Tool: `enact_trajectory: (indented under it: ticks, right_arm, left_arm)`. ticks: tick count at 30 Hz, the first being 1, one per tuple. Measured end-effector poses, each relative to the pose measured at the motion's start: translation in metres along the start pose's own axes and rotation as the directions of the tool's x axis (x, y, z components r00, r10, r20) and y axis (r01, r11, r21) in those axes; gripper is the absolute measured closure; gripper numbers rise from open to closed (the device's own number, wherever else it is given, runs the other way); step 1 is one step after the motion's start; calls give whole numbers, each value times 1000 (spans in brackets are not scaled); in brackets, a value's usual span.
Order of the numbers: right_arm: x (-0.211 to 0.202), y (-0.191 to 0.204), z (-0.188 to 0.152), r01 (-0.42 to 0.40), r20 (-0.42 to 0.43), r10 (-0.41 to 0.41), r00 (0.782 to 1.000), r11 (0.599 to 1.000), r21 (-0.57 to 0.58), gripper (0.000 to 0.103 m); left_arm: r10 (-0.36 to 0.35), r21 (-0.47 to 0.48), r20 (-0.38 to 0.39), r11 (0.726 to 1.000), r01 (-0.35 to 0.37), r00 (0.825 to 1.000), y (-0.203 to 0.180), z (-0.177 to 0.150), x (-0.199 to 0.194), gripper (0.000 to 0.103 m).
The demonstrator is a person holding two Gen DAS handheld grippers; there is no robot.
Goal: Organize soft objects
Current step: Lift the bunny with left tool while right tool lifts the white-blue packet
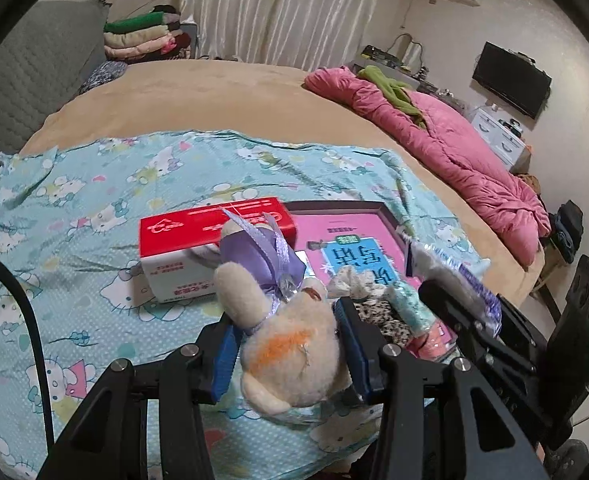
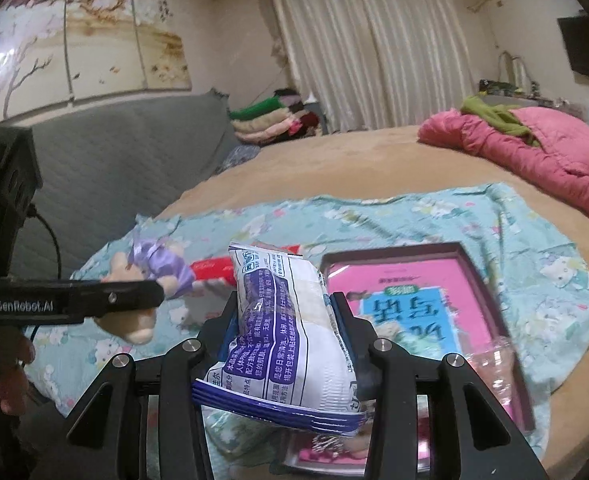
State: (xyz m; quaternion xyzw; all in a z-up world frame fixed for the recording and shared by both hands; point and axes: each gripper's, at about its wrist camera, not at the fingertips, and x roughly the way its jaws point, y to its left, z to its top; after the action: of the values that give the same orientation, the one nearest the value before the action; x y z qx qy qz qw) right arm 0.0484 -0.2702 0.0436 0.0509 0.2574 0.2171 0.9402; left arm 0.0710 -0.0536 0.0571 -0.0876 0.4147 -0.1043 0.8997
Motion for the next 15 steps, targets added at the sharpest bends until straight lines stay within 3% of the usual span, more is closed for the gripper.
enact_trajectory:
  ticks: [15]
  right_arm:
    - [-29, -52, 7, 105, 76, -114, 990, 987, 120, 59]
  left_arm:
    - [-56, 90, -15, 994, 57, 998, -53, 3, 7, 56]
